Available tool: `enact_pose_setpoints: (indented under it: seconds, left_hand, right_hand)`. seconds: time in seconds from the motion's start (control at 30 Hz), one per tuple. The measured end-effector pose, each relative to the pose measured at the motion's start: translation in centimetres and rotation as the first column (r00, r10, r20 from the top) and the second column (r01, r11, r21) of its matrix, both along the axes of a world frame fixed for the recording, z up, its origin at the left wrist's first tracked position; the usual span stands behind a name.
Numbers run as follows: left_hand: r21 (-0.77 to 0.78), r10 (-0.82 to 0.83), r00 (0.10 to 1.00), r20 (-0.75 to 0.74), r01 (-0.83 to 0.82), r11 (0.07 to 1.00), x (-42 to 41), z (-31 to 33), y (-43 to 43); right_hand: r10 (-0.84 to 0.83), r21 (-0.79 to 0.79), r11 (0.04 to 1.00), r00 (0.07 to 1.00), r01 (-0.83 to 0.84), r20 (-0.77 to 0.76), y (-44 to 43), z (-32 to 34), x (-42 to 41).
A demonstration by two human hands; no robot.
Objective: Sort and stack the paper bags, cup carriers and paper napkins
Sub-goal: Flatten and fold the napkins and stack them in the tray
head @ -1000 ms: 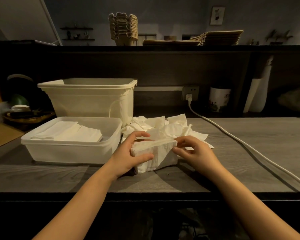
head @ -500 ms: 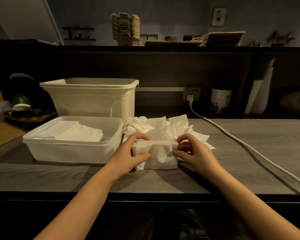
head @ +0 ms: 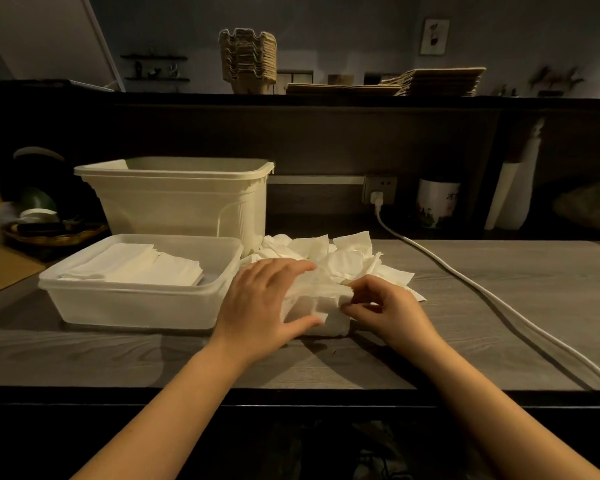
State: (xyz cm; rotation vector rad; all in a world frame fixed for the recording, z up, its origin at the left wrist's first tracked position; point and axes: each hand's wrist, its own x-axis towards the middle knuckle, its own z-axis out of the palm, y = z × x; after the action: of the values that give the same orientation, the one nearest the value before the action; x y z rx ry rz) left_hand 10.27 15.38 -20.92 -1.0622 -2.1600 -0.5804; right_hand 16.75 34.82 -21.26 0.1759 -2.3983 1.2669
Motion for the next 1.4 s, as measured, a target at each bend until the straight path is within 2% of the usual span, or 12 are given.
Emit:
enact_pose_setpoints:
  seconds: [0.07, 0.13, 0.27, 0.37, 0.47, 0.57, 0.67, 0.77, 0.83, 1.0, 1.17, 1.4]
  left_hand:
    - [-0.181, 0.053, 0.998, -0.021, -0.056, 0.982, 0.4, 0.7, 0.6]
    - [-0.279, 0.114, 0.988, 0.103, -0.082, 0.957, 0.4, 1.4, 0.9]
    - [-0.309, 0.114, 0.976, 0.187, -0.052, 0.950, -0.2, 2.6, 1.2]
    - [-0.325, 0.091, 0.959, 0.268, 0.001, 0.946, -0.4, 2.2, 1.4]
    - [-0.276, 0.060, 0.902, 0.428, 0.067, 0.959, -1.0, 2.1, 1.2]
    - [-0.175, 0.002, 0.782, 0.624, 0.137, 0.975, -1.9, 2.3, 0.1]
    - [0.008, -0.108, 0.669, 0.735, 0.150, 0.989, -2.2, 2.1, -1.1]
    - [0.227, -0.233, 0.614, 0.754, 0.089, 0.970, -2.0, 1.4, -1.6]
    - [0.283, -0.273, 0.587, 0.762, 0.078, 0.956, -1.9, 0.9, -1.5]
    - [0.213, -0.269, 0.513, 0.815, 0.167, 0.963, -1.8, 0.1, -1.4]
    - [0.153, -0.191, 0.532, 0.825, 0.115, 0.982, -2.4, -0.2, -1.9]
    - [0.075, -0.125, 0.565, 0.816, 0.112, 0.991, -2.1, -0.7, -1.5]
  right_hand:
    - [0.010, -0.025, 1.000, 1.000, -0.009, 0.007, 0.0, -0.1, -0.1]
    - [0.009, -0.027, 1.000, 1.000, -0.009, 0.016, 0.0, -0.1, -0.2]
    - [0.051, -0.058, 0.997, 0.995, -0.046, 0.086, -0.1, -0.2, -0.3]
    - [0.029, 0.100, 0.994, 0.994, -0.040, 0.101, -0.2, -0.2, -0.3]
    - [-0.005, 0.160, 0.987, 0.997, -0.009, 0.081, -0.2, -0.2, -0.5]
    - [-0.002, 0.140, 0.990, 0.997, -0.010, 0.083, 0.0, -0.3, -0.5]
    - [0.021, 0.087, 0.996, 0.997, -0.028, 0.073, 0.0, -0.3, -0.4]
    - [0.022, 0.050, 0.998, 0.998, -0.026, 0.066, 0.0, -0.3, -0.5]
    - [0.021, 0.084, 0.996, 0.997, -0.027, 0.073, 0.0, -0.2, -0.4]
    - [0.005, 0.140, 0.990, 0.996, -0.017, 0.084, 0.1, -0.3, -0.4]
    - [0.027, 0.179, 0.983, 0.993, -0.048, 0.119, 0.2, -0.4, -0.4]
    - [0.083, 0.150, 0.982, 0.980, -0.111, 0.182, -0.1, -0.2, 0.0]
